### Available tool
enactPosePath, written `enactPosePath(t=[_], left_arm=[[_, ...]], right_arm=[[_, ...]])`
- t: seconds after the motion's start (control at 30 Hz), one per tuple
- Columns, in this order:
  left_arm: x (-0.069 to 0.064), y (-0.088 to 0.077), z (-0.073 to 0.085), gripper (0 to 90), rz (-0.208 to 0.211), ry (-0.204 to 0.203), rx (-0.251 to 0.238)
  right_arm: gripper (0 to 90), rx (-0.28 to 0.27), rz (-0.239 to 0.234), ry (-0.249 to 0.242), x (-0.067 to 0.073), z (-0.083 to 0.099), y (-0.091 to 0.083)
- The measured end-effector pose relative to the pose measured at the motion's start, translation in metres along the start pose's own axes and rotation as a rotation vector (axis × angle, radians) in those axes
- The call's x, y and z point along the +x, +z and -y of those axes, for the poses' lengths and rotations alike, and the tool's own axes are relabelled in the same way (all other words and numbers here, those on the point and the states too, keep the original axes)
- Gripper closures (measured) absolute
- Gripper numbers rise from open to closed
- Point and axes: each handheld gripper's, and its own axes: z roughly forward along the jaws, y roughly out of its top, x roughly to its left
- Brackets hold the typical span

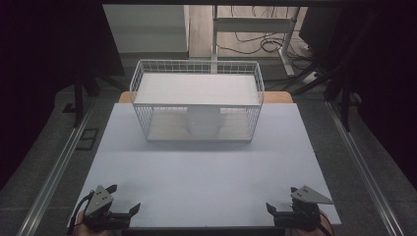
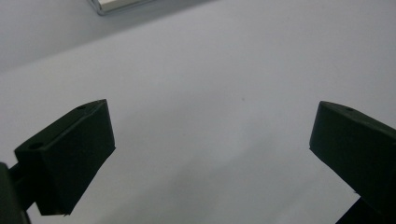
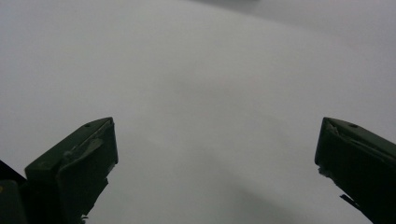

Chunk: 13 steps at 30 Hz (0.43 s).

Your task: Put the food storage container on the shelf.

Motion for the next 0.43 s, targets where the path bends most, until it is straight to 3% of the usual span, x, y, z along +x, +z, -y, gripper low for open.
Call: enactPosePath(t=[0.1,0.43], left_arm=[[0.0011,0.0011,0.0012,0.0,0.004,-0.013,0.013],[0.0009,0.0031,0.0012,0.2,0.004,-0.013,0.026]], right_arm=[[0.0,0.036,0.004,0.018,-0.0024,0.0061,0.0005],[0.0,0.049,0.017,0.023,-0.0025,0.0068,0.0011]])
